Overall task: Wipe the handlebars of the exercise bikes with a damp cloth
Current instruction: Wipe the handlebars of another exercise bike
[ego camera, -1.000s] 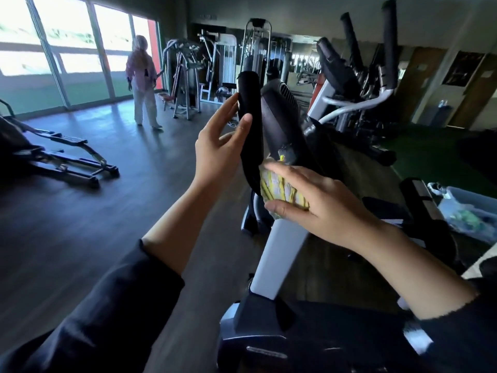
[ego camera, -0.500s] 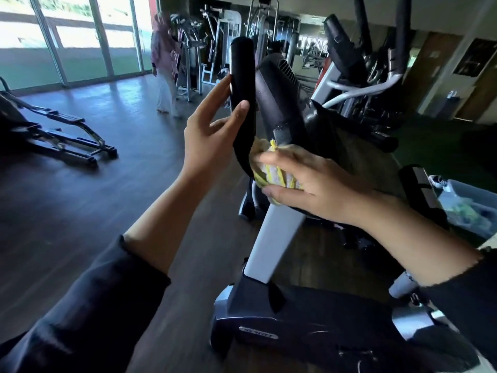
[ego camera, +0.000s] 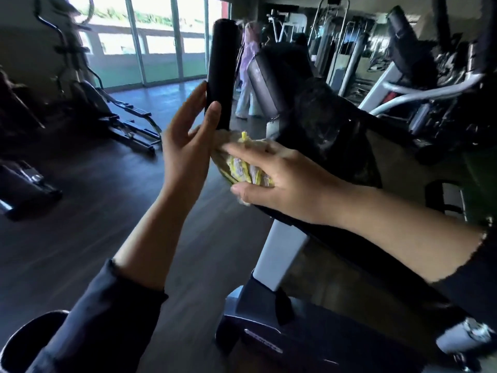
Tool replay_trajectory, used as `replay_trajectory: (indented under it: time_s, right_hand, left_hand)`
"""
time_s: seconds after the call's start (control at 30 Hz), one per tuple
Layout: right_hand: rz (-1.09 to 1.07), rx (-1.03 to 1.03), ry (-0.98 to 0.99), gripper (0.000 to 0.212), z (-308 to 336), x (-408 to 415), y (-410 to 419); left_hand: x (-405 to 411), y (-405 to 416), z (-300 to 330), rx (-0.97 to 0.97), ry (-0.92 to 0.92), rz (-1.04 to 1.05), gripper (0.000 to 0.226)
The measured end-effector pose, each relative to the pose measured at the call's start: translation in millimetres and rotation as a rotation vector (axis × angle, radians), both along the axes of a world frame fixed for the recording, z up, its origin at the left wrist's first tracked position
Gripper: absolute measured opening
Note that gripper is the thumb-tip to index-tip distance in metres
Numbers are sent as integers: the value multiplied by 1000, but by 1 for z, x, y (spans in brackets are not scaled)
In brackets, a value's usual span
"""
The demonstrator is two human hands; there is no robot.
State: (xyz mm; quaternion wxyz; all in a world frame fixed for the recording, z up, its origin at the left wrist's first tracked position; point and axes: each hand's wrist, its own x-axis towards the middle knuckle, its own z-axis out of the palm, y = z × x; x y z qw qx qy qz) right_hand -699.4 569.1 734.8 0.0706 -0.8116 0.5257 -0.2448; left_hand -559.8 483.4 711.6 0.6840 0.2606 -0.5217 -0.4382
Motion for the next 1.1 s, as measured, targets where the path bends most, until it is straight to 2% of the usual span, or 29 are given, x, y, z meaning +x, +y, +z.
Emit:
replay_trajectory:
  time_s: [0.17, 0.33, 0.43, 0.6, 0.8, 0.93, 1.1]
  right_hand:
    - [92, -40, 115, 63, -11, -35, 40]
    - [90, 108, -24, 60, -1, -18, 8]
    - [88, 112, -89, 58, -2, -20, 8]
    - [119, 87, -62, 60, -15, -42, 38]
    - [81, 127, -146, 63, -2, -13, -7]
    - [108, 65, -89, 59, -19, -42, 37]
    - [117, 130, -128, 65, -19, -54, 47]
  left_hand:
    - [-3, 20, -13, 51, 14, 37, 49]
    - [-4, 32, -12, 94, 4, 28, 42]
    - [-4, 34, -11, 111, 19, 32, 39]
    - [-1, 36, -10, 121, 62, -1, 36]
    - [-1, 37, -7, 146, 43, 11, 36]
    - [-1, 37, -12, 147, 54, 14, 36]
    - [-9, 46, -17, 155, 42, 68, 41]
